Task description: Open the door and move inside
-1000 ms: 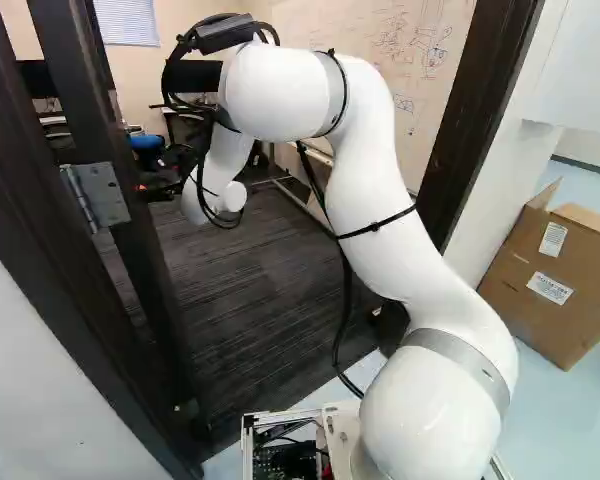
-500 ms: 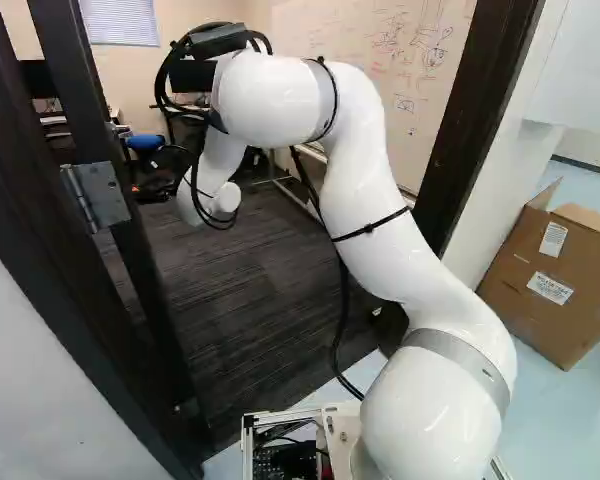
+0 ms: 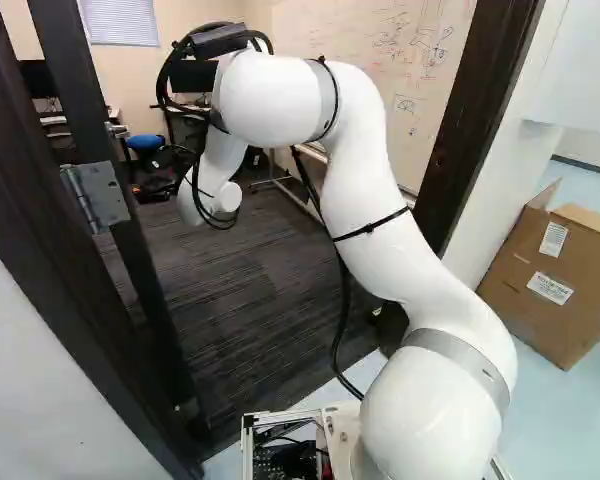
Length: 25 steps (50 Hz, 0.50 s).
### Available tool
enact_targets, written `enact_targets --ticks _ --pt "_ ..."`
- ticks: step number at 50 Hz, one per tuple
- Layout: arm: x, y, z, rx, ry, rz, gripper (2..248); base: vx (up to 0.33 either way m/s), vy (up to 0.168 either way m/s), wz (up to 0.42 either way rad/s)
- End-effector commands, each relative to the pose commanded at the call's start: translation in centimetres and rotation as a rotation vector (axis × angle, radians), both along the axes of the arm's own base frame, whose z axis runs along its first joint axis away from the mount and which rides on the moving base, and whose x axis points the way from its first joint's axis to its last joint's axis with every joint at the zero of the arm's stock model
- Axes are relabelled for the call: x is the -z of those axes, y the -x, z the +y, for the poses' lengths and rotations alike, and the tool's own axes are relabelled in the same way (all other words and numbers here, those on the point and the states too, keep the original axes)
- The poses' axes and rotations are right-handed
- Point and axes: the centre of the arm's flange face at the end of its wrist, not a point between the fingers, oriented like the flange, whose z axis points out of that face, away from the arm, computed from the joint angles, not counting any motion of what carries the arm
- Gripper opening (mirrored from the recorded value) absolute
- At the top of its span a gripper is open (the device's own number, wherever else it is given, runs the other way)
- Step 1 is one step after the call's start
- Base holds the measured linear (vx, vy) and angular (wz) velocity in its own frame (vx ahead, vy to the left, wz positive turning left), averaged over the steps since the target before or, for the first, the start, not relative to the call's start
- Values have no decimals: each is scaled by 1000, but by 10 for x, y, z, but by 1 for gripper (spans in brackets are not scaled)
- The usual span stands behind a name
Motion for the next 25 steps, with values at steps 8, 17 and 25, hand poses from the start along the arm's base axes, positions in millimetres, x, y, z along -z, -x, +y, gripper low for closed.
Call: enact_targets --ticks 8,17,25 --pt "-1 0 -13 16 4 6 247 0 0 0" --pt "-3 -1 -29 36 8 13 247 0 0 0" --pt "-5 -2 -43 54 12 19 247 0 0 0"
